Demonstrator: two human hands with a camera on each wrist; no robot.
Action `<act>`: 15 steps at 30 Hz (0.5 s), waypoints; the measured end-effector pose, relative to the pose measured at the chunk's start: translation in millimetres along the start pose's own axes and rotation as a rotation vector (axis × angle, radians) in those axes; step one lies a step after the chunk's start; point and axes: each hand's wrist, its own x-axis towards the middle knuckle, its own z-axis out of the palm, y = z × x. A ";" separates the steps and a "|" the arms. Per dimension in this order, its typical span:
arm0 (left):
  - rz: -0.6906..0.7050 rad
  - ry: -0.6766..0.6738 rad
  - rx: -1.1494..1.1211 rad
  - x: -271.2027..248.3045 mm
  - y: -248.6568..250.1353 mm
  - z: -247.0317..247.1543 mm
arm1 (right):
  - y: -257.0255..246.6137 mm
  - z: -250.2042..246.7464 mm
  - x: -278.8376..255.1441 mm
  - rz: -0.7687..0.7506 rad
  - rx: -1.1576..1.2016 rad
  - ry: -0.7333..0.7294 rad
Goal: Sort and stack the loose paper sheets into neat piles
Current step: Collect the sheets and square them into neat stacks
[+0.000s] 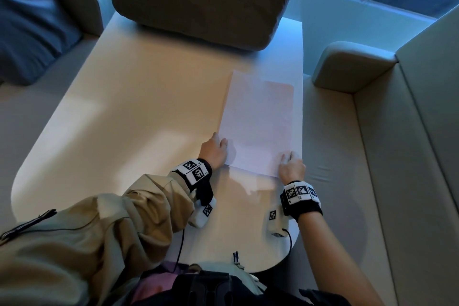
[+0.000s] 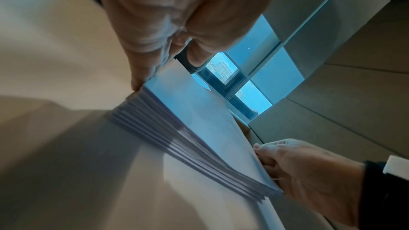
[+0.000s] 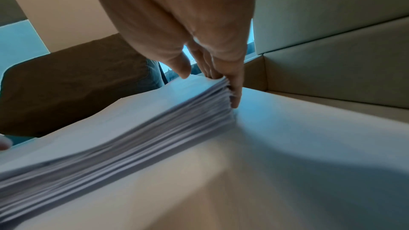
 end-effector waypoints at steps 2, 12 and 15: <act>-0.012 -0.034 0.024 1.0 -0.5 0.2 | -1.6 0.9 1.2 0.022 -0.006 -0.011; 0.016 -0.067 0.098 -5.5 -4.4 2.7 | -16.5 21.4 -0.3 -0.208 -0.393 -0.090; 0.062 -0.077 0.179 -4.8 -7.5 1.5 | -19.0 26.7 -0.6 -0.177 -0.459 -0.109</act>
